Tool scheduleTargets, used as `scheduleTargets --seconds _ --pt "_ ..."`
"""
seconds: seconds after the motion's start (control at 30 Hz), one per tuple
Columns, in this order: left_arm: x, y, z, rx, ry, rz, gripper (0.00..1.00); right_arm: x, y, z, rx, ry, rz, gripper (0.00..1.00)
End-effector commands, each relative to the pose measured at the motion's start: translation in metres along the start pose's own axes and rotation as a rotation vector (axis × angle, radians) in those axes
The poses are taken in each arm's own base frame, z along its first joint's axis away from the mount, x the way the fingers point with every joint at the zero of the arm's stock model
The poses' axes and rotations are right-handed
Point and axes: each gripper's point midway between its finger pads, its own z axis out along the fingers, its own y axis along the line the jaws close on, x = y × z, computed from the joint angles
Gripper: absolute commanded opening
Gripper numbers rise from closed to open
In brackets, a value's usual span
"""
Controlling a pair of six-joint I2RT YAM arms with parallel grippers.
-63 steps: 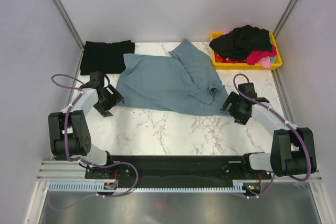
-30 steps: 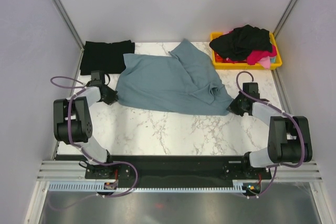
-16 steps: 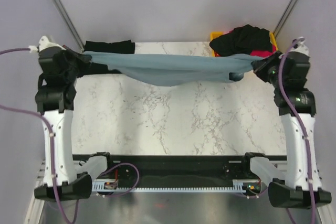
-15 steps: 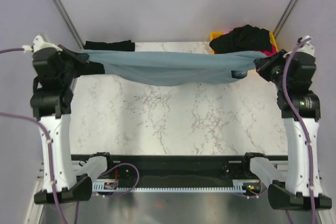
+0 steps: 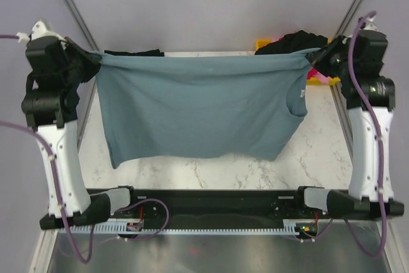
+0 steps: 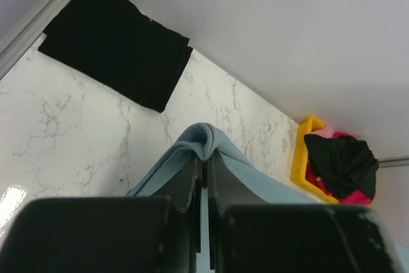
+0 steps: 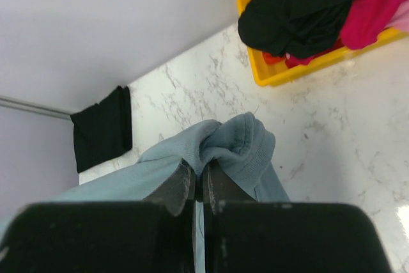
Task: Fold and stack the t-shirts
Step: Fold the tshirt
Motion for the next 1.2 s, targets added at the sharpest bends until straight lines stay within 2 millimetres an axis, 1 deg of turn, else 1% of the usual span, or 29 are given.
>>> scheduleTargets --seconds 0.0,0.03,0.07,0.1,0.13,0.17,0.2,0.23,0.3,0.33,0.37,0.47,0.5,0.57,0.6,0.63,0.67,0.7,0.73,0.8,0.83,0.9,0.93,1.0,1.03,1.07,1.1,1.13,1.17 --pt "0.008 0.006 0.058 -0.045 0.092 0.065 0.02 0.006 -0.002 0.062 -0.012 0.082 0.041 0.00" --pt "0.011 0.007 0.073 -0.053 0.114 0.068 0.02 0.016 -0.005 0.088 -0.016 0.139 0.058 0.00" --pt "0.012 0.008 0.096 -0.065 0.133 0.068 0.02 0.005 0.006 0.099 -0.058 0.120 0.059 0.00" --pt "0.013 0.009 0.111 -0.072 0.145 0.075 0.02 0.016 -0.001 0.130 -0.041 0.172 0.071 0.00" --pt "0.013 0.004 0.121 -0.044 0.165 0.075 0.02 -0.001 0.019 0.133 -0.105 0.151 0.062 0.00" --pt "0.009 0.001 0.146 -0.034 0.173 0.072 0.02 -0.004 0.028 0.143 -0.141 0.156 0.058 0.00" --pt "0.010 -0.010 0.154 0.024 0.199 0.072 0.02 0.002 0.027 0.168 -0.155 0.193 0.068 0.00" --pt "0.005 -0.017 0.161 0.058 0.198 0.071 0.02 -0.024 0.052 0.165 -0.236 0.134 0.049 0.00" --pt "-0.012 -0.034 0.173 0.126 0.180 0.059 0.02 -0.033 0.066 0.178 -0.302 0.129 0.049 0.00" --pt "-0.027 -0.045 0.168 0.169 0.143 0.052 0.02 -0.059 0.087 0.164 -0.360 0.063 0.027 0.00" --pt "-0.036 -0.046 0.170 0.200 0.121 0.044 0.02 -0.066 0.093 0.159 -0.386 0.047 0.020 0.00" --pt "-0.054 -0.058 0.147 0.280 0.082 0.044 0.02 -0.085 0.105 0.138 -0.432 -0.010 -0.006 0.00" --pt "-0.062 -0.069 0.125 0.323 0.053 0.065 0.02 -0.094 0.114 0.111 -0.456 -0.051 -0.030 0.00" --pt "-0.066 -0.070 0.114 0.345 0.022 0.084 0.02 -0.078 0.097 0.114 -0.413 -0.029 -0.038 0.00" --pt "-0.071 -0.076 0.092 0.366 -0.011 0.093 0.02 -0.081 0.098 0.093 -0.407 -0.061 -0.049 0.00" --pt "-0.057 -0.066 0.097 0.344 0.026 0.083 0.02 -0.057 0.078 0.107 -0.361 -0.008 -0.029 0.00" --pt "-0.051 -0.061 0.095 0.333 0.036 0.080 0.02 -0.046 0.071 0.107 -0.351 0.010 -0.021 0.00" --pt "-0.049 -0.061 0.079 0.335 0.028 0.090 0.02 -0.021 0.057 0.108 -0.346 0.042 0.000 0.00" --pt "-0.019 -0.039 0.093 0.280 0.110 0.066 0.02 -0.008 0.050 0.108 -0.344 0.064 0.018 0.00" --pt "0.014 -0.014 0.098 0.224 0.174 0.057 0.03 0.018 0.037 0.100 -0.339 0.097 0.026 0.00" --pt "0.055 0.016 0.103 0.156 0.254 0.037 0.03 0.056 0.010 0.111 -0.284 0.167 0.048 0.00" --pt "0.093 0.056 0.105 0.045 0.318 0.013 0.02 0.085 -0.012 0.104 -0.240 0.201 0.058 0.00" --pt "0.141 0.092 0.106 -0.038 0.429 -0.028 0.02 0.126 -0.046 0.108 -0.153 0.272 0.083 0.00" --pt "0.168 0.133 0.096 -0.153 0.462 -0.091 0.02 0.154 -0.070 0.095 -0.090 0.300 0.096 0.00" --pt "0.201 0.163 0.089 -0.233 0.533 -0.131 0.02 0.192 -0.097 0.090 -0.018 0.367 0.135 0.00" --pt "0.208 0.186 0.087 -0.295 0.542 -0.177 0.03 0.203 -0.113 0.086 0.040 0.368 0.147 0.00" --pt "0.219 0.199 0.084 -0.320 0.576 -0.213 0.03 0.212 -0.120 0.078 0.059 0.367 0.158 0.00" --pt "0.238 0.216 0.080 -0.360 0.623 -0.253 0.02 0.241 -0.141 0.070 0.119 0.418 0.185 0.00" --pt "0.243 0.227 0.078 -0.368 0.648 -0.299 0.02 0.251 -0.147 0.066 0.138 0.434 0.204 0.00"
